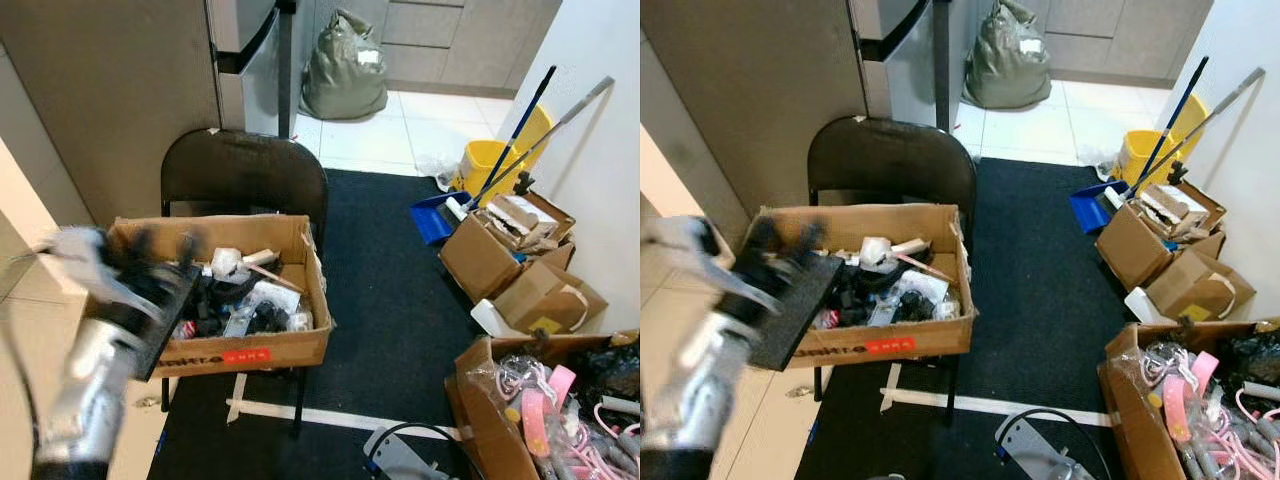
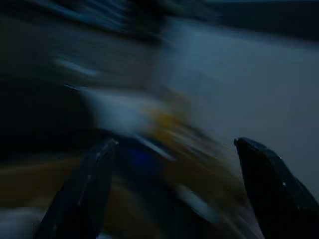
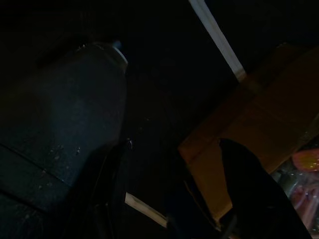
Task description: Picking trash to rubbish bin
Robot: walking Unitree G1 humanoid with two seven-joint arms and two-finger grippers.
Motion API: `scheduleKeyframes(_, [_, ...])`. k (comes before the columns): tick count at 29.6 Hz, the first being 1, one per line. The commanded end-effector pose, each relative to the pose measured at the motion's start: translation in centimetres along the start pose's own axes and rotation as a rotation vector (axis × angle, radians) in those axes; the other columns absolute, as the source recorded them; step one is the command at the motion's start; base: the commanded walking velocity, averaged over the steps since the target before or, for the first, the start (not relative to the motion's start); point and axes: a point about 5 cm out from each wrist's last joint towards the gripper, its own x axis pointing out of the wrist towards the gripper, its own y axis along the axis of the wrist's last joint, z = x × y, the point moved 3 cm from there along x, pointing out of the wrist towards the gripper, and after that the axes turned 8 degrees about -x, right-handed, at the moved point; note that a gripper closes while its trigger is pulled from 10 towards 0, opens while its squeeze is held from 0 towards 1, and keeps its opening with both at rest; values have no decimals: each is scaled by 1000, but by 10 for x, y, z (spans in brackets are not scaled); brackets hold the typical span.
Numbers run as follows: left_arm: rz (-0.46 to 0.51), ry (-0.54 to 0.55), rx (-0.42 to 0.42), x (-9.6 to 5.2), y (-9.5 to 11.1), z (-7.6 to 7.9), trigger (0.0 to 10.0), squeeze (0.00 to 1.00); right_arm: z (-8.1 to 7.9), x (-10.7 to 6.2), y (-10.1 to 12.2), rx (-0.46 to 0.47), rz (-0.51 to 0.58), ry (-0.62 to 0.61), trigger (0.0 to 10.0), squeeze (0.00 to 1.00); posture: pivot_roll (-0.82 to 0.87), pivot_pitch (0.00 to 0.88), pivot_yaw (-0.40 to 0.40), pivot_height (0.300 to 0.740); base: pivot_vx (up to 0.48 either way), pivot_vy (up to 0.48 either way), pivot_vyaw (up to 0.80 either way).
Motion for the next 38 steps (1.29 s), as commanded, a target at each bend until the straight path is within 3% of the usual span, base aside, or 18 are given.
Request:
scheduleKeyframes(1, [-90,-101,-11,-3,-14,14,10000,0,-13,0,-8,16,-21,48,10000,0,175,49,-18,740,0,0,0])
scheduleKeyframes(4, [-239,-234,-92,-18,-46,37,10000,0,-14,0,-8,16,-22,49,10000,0,174,46,-18,740,0,0,0])
scheduleKeyframes(9, [-394,-222,-181,-38,-84,37,10000,0,-15,1,-7,15,-23,50,10000,0,174,41,-19,740,0,0,0])
scheduleKeyframes(12, [-678,-113,-298,-88,-139,32,10000,0,-15,1,1,13,-12,50,10000,0,176,39,-19,740,0,0,0])
scheduleKeyframes(13, [-678,-113,-298,-88,-139,32,10000,0,-15,1,1,13,-12,50,10000,0,176,39,-19,740,0,0,0])
scheduleKeyframes(15, [-839,-18,-362,-125,-166,29,10000,0,-15,1,5,10,-6,50,10000,0,176,41,-17,740,0,0,0])
scheduleKeyframes(16, [-839,-18,-362,-125,-166,29,10000,0,-15,1,5,10,-6,50,10000,0,176,41,-17,740,0,0,0])
scheduleKeyframes(17, [-907,23,-372,-140,-175,28,10000,0,-15,1,6,8,-6,50,10000,0,179,44,-16,740,0,0,0])
scheduleKeyframes(18, [-977,149,-381,-163,-188,19,10000,0,-14,1,3,6,-11,50,10000,0,178,45,-16,740,0,0,0])
scheduleKeyframes(19, [-977,149,-381,-163,-188,19,10000,0,-14,1,3,6,-11,50,10000,0,178,45,-16,740,0,0,0])
scheduleKeyframes(21, [-1014,242,-374,-176,-195,13,10000,0,-14,1,-1,4,-17,50,10000,0,179,49,-15,740,0,0,0])
scheduleKeyframes(22, [-1054,369,-341,-191,-202,3,10000,0,-14,1,-4,3,-23,51,10000,0,180,51,-15,740,0,0,0])
scheduleKeyframes(23, [-1054,369,-341,-191,-202,3,10000,0,-14,1,-4,3,-23,51,10000,0,180,51,-15,740,0,0,0])
scheduleKeyframes(26, [-1131,664,-277,-223,-215,-13,10000,0,-7,0,-11,4,-35,44,10000,0,173,57,-13,740,0,0,0])
scheduleKeyframes(28, [-1147,732,-259,-229,-217,-16,10000,0,-4,-1,-13,5,-37,41,10000,0,167,61,-11,740,0,0,0])
scheduleKeyframes(31, [-1164,964,-211,-248,-220,-21,10000,0,3,-2,-16,8,-44,32,10000,0,164,66,-13,740,0,0,0])
scheduleKeyframes(35, [-1171,1025,-225,-253,-223,-18,10000,0,4,-2,-18,9,-46,31,10000,0,157,67,-15,740,0,0,0])
scheduleKeyframes(38, [-1307,1057,-258,-269,-242,12,10000,0,3,-2,-17,23,-46,36,10000,0,119,67,-4,740,0,0,0])
